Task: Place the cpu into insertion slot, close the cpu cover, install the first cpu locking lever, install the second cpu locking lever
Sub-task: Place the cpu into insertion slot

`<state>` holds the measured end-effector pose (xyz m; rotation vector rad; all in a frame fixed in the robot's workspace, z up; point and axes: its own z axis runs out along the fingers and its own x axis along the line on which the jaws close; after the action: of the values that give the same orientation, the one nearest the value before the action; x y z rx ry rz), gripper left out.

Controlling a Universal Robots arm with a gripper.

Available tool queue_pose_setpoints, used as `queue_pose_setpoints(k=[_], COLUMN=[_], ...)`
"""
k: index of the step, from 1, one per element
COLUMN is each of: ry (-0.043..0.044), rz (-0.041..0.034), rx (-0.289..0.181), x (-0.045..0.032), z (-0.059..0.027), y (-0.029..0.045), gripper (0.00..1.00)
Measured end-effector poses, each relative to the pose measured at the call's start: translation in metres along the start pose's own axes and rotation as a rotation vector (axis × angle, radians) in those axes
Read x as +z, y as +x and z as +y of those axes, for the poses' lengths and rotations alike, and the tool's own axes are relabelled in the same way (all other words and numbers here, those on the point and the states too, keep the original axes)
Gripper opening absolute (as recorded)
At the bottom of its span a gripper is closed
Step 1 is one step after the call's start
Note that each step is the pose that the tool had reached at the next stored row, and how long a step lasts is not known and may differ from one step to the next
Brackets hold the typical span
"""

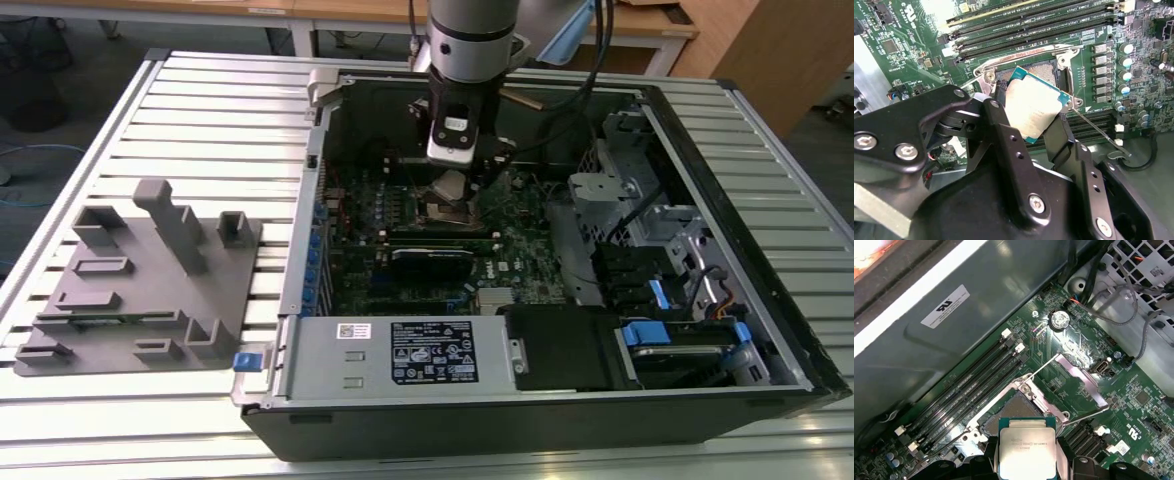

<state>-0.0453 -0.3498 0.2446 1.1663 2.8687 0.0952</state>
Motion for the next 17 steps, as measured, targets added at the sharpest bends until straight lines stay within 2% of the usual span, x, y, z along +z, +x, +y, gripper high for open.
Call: queue_pose_setpoints(k=[17], ry=[0.0004], rz=[-0.0021], rx=[0.028], x=[0.0000], z=[0.0000], y=[0.0000], gripper=[0.54])
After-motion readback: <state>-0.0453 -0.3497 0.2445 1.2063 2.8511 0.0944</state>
